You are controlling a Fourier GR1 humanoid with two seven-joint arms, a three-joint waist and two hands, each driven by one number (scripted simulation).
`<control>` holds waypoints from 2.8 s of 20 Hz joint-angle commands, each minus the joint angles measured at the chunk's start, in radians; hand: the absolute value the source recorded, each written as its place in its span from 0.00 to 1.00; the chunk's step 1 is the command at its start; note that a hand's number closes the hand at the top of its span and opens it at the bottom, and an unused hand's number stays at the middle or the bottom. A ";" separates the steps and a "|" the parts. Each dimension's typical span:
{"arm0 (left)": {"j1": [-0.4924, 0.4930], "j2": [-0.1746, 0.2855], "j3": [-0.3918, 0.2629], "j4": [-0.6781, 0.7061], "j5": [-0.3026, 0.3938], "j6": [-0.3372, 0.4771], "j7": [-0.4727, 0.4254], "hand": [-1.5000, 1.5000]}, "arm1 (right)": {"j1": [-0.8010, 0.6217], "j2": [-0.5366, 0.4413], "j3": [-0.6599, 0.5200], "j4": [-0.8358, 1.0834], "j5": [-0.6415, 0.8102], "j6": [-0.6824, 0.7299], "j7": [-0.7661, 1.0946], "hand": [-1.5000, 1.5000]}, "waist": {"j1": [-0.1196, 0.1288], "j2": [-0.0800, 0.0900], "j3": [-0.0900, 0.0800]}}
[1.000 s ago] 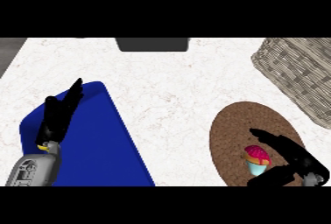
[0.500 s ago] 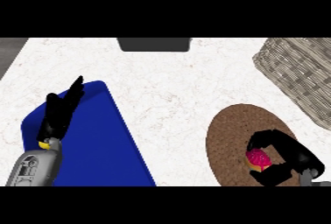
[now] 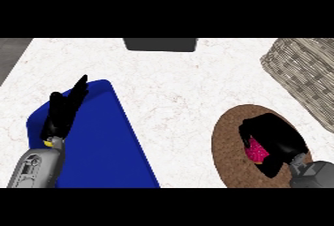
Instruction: Pick the cupcake from the placemat and place it in the basket
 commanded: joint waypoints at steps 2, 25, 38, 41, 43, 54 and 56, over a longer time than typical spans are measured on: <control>-0.011 -0.016 -0.008 0.020 -0.019 0.016 -0.003 0.50 | -0.075 -0.023 0.044 0.144 0.150 -0.189 -0.219 1.00 | -0.019 0.001 0.000; 0.028 -0.004 0.025 -0.009 -0.013 0.012 -0.011 0.50 | -0.399 0.010 -0.722 -0.348 -0.973 0.135 0.497 1.00 | -0.038 -0.008 -0.003; -0.018 -0.031 -0.003 -0.014 -0.035 0.019 0.034 0.50 | -0.696 -0.262 -0.639 0.010 -0.705 0.207 0.445 1.00 | -0.016 0.004 -0.002; -0.066 0.000 0.037 0.042 -0.007 -0.011 0.010 0.50 | -0.688 -0.338 -0.602 0.104 -0.579 0.231 0.332 1.00 | -0.014 0.010 -0.002; -0.036 -0.006 0.026 0.058 -0.027 -0.001 -0.025 0.50 | -0.730 -0.370 -0.573 0.221 -0.526 0.240 0.257 1.00 | -0.006 0.010 -0.003; -0.002 -0.045 0.005 -0.018 -0.027 0.013 -0.008 0.50 | -0.733 -0.417 -0.534 0.750 -0.270 0.028 -0.271 1.00 | 0.003 0.007 -0.001; -0.009 -0.031 -0.001 -0.046 -0.023 -0.007 0.037 0.50 | -0.762 -0.447 -0.545 0.852 -0.270 0.042 -0.376 1.00 | 0.010 0.008 0.000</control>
